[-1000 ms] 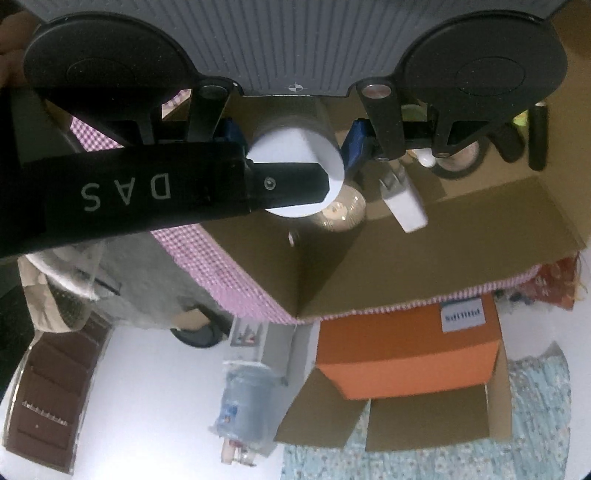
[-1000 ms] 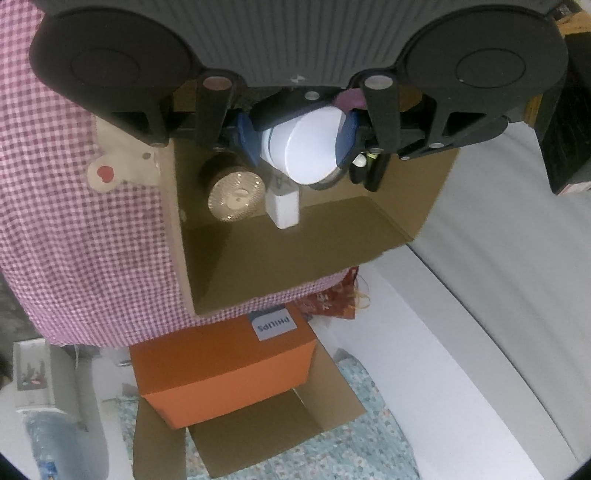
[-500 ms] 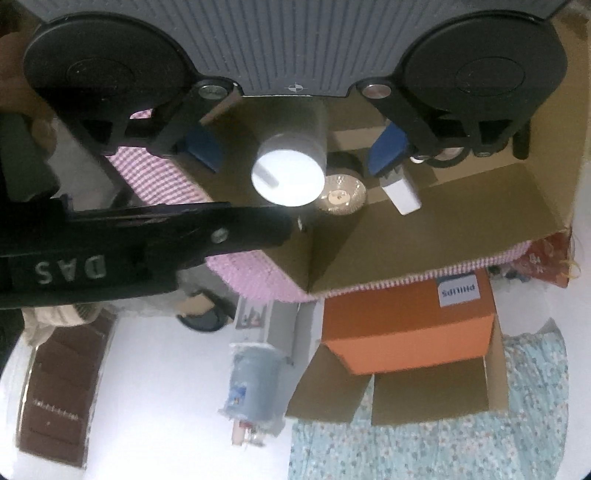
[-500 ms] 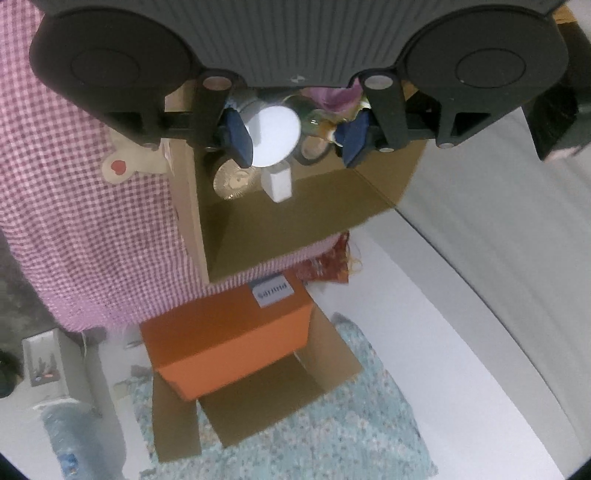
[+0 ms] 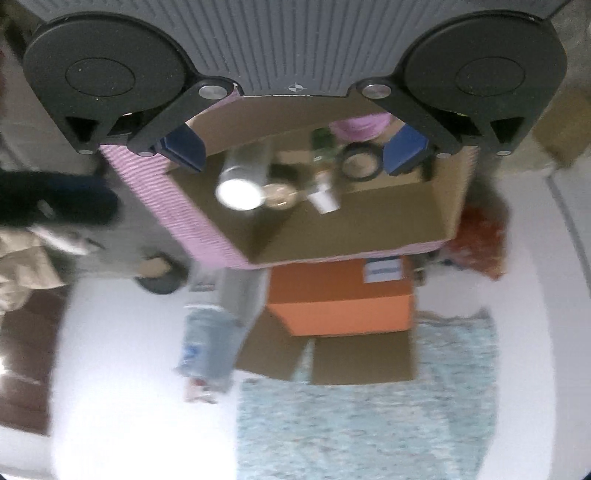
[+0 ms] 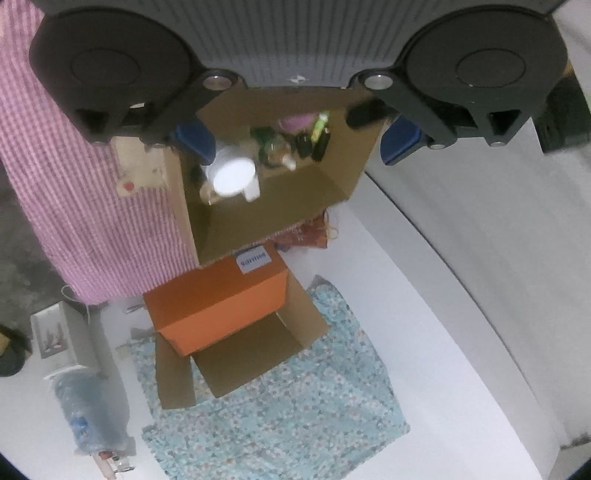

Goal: Organize rigid objects

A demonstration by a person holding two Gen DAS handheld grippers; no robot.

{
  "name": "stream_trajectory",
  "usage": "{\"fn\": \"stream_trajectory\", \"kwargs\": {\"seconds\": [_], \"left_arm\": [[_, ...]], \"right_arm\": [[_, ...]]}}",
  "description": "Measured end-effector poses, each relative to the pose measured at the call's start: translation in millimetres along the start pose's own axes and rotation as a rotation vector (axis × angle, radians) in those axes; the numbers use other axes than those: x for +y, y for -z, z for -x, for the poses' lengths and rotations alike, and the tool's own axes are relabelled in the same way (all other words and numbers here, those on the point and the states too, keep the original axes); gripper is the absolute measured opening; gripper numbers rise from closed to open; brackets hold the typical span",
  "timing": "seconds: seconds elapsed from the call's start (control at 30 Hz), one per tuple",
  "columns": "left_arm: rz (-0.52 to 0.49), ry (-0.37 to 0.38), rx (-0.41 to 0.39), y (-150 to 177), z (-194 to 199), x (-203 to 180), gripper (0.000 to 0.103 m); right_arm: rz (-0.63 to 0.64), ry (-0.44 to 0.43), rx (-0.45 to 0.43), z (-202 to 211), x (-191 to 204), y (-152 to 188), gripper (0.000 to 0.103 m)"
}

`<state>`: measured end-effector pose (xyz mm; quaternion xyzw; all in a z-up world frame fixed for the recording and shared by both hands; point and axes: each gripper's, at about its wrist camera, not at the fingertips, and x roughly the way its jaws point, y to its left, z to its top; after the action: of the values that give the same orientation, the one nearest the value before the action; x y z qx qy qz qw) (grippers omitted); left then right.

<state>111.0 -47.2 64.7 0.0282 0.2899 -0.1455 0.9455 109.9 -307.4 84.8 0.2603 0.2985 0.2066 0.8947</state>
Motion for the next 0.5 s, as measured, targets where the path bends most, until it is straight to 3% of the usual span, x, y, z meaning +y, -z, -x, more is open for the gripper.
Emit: {"fn": "stream_trajectory", "kwargs": {"seconds": [0.2,0.3,0.43,0.5], "left_arm": [[0.018,-0.096,-0.014,7,13,-2,0.103],[0.023,-0.131,-0.04,12,16,-4,0.103],[-0.082,-0.173,-0.048,21,16,-17,0.103],[-0.088,-0.168,-0.041,26,14,-20,0.103]], "right_arm": [[0.096,0.146,-0.002,22,15,33,0.103],[0.089,0.177,0.019,27,14,43,0.103],[0.08,0.208,0.029,26,13,48,0.103],[0.095,0.23,0.023,24,15,47,0.103]]}}
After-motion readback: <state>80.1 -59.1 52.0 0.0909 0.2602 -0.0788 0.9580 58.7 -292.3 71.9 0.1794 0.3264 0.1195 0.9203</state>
